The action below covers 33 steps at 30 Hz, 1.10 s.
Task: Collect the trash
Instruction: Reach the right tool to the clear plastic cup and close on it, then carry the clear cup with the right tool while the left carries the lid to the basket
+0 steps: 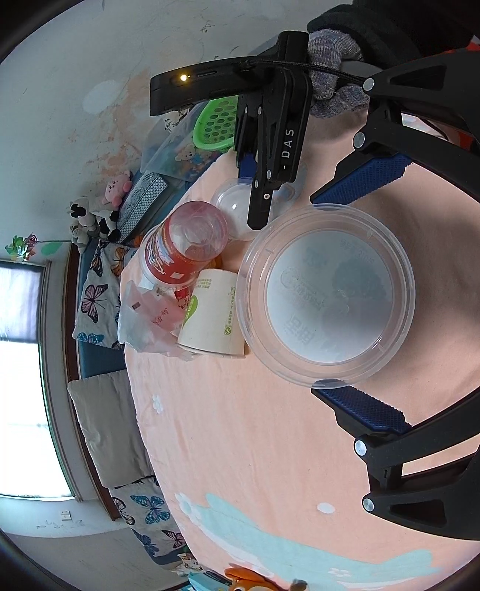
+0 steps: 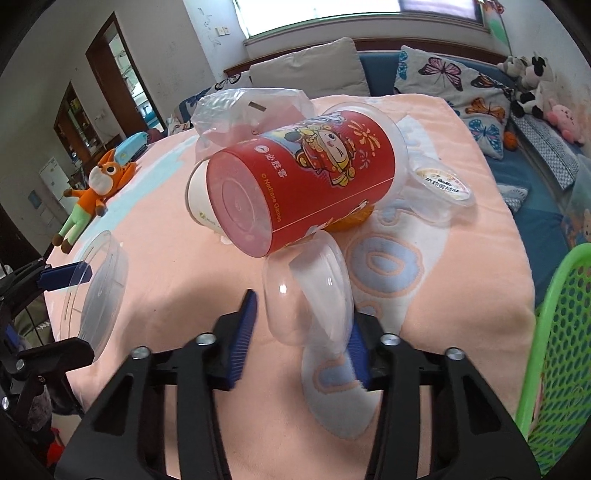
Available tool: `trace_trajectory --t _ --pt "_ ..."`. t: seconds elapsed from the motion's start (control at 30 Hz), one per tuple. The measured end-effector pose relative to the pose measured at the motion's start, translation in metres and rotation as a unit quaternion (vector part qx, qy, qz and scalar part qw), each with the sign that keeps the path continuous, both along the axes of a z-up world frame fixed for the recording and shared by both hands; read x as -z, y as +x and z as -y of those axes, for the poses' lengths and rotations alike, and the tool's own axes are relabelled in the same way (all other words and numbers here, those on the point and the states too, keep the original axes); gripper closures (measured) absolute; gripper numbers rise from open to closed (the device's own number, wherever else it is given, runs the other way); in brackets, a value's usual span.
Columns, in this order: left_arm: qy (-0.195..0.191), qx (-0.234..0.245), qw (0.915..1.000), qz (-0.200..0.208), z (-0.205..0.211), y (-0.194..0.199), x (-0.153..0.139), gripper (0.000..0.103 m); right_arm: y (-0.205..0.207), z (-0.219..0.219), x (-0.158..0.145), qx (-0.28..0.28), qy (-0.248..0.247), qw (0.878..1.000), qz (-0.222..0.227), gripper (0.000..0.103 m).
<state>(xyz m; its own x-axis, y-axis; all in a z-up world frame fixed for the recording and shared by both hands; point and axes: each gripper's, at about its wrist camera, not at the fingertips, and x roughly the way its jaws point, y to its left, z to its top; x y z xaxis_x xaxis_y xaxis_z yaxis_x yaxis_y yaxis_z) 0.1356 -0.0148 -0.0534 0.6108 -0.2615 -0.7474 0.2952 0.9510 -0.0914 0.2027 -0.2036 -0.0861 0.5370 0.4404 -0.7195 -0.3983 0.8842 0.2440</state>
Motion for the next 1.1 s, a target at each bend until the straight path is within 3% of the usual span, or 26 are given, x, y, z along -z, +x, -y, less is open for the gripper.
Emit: trace_trajectory --t 0.33,1.1 --pt "0.001 0.017 0.9998 0.002 0.015 -0.001 -0.004 0.013 -0.021 0.013 -0.010 0.003 0.004 1.000 0.011 0.067" --pt "0.002 0.078 0.9969 0.009 0.059 0.000 -0.013 0.013 -0.077 0.083 -0.022 0.069 0.005 0.997 0.024 0.069"
